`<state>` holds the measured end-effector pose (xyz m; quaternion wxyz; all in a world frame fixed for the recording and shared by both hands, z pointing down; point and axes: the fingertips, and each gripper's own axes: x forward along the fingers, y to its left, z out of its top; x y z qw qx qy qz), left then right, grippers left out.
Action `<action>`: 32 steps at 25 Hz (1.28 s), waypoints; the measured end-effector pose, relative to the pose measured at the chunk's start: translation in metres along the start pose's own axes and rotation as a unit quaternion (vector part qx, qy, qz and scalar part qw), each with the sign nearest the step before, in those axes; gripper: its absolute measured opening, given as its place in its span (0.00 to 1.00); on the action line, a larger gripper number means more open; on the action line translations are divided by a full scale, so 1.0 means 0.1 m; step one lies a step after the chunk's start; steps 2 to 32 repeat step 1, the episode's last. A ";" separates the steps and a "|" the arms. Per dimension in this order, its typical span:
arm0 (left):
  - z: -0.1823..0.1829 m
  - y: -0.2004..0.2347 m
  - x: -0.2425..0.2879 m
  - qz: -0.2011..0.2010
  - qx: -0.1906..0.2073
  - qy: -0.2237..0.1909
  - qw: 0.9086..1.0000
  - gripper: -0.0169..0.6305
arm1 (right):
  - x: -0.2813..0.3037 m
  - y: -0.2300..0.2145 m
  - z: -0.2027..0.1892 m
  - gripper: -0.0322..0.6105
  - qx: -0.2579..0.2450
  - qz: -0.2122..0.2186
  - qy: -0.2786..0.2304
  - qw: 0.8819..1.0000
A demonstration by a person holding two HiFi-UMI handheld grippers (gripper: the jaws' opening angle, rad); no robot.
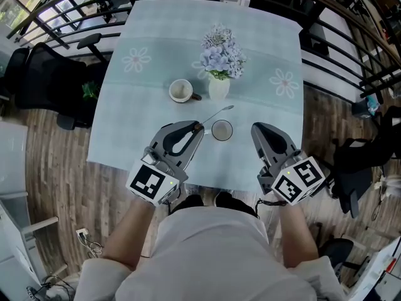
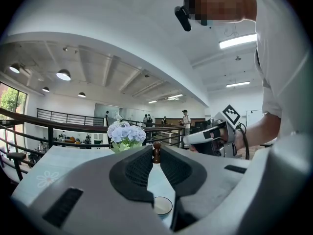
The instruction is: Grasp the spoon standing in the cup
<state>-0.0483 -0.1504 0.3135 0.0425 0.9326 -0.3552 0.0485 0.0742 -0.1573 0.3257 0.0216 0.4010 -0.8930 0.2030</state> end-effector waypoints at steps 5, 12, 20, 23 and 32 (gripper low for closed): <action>0.00 0.00 0.00 0.000 -0.001 0.000 1.000 0.12 | 0.01 0.00 0.00 0.08 0.000 0.000 0.000 1.000; 0.00 0.00 0.00 0.000 -0.001 0.000 1.000 0.12 | 0.01 0.00 0.00 0.08 0.000 0.000 0.000 1.000; 0.00 0.00 0.00 0.000 -0.001 0.000 1.000 0.12 | 0.01 0.00 0.00 0.08 0.000 0.000 0.000 1.000; 0.00 0.00 0.00 0.000 -0.001 0.000 1.000 0.12 | 0.01 0.00 0.00 0.08 0.000 0.000 0.000 1.000; 0.00 0.00 0.00 0.000 -0.001 0.000 1.000 0.12 | 0.01 0.00 0.00 0.08 0.000 0.000 0.000 1.000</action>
